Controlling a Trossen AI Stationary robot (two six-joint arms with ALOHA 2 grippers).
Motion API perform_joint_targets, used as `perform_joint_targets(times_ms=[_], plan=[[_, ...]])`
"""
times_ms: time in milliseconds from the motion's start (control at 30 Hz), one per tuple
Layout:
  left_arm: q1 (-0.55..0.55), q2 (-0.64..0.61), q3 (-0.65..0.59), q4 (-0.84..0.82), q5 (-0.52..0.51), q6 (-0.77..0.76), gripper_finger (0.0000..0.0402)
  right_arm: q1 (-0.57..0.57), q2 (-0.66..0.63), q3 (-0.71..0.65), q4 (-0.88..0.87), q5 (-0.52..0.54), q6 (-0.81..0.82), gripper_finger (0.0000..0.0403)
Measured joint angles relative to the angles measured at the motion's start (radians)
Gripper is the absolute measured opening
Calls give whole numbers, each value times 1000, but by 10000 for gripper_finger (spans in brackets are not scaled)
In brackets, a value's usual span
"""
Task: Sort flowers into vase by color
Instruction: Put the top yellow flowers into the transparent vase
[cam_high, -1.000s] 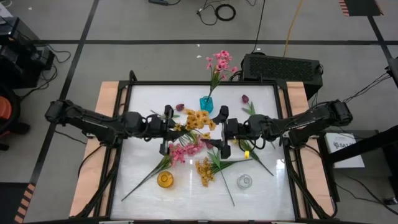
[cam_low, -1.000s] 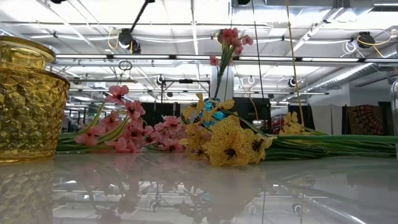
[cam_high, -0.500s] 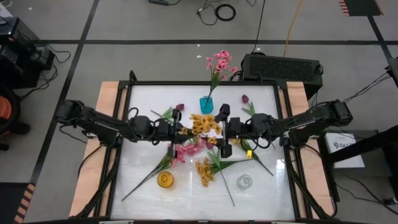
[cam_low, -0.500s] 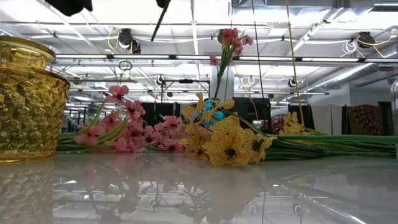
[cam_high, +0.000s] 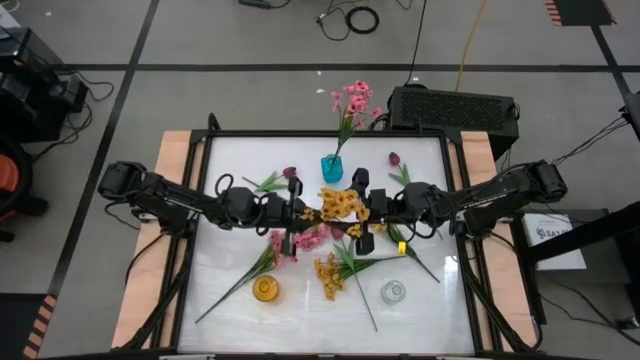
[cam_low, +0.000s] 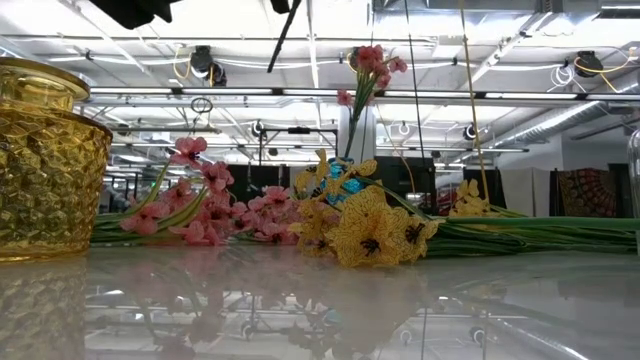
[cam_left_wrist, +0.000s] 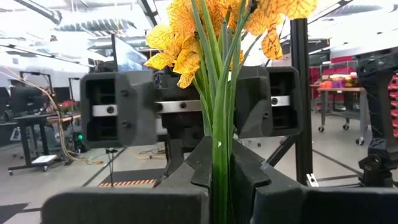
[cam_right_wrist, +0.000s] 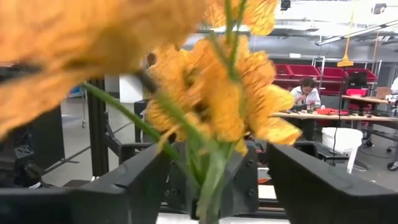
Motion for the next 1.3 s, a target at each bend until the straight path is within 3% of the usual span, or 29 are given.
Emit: perform_joint_targets(times_ms=[467,633,867,1100,1300], plan=[[0,0,0,0,-14,-7,26,0,1,0,-2,-3,12,12],[0,0,0,-1,-23,-50,52,0,1,0,-5,4,8,13],[-4,-18,1,-49,-16,-86,176,-1,-49,0,-88,9,-11,4],[-9,-113,0,-244,-43,-87,275,21,-234,0,-323,15,16,3],[-33,-213,0,-440,-47,-87,293,59,-474,0,-570,14,113,3]])
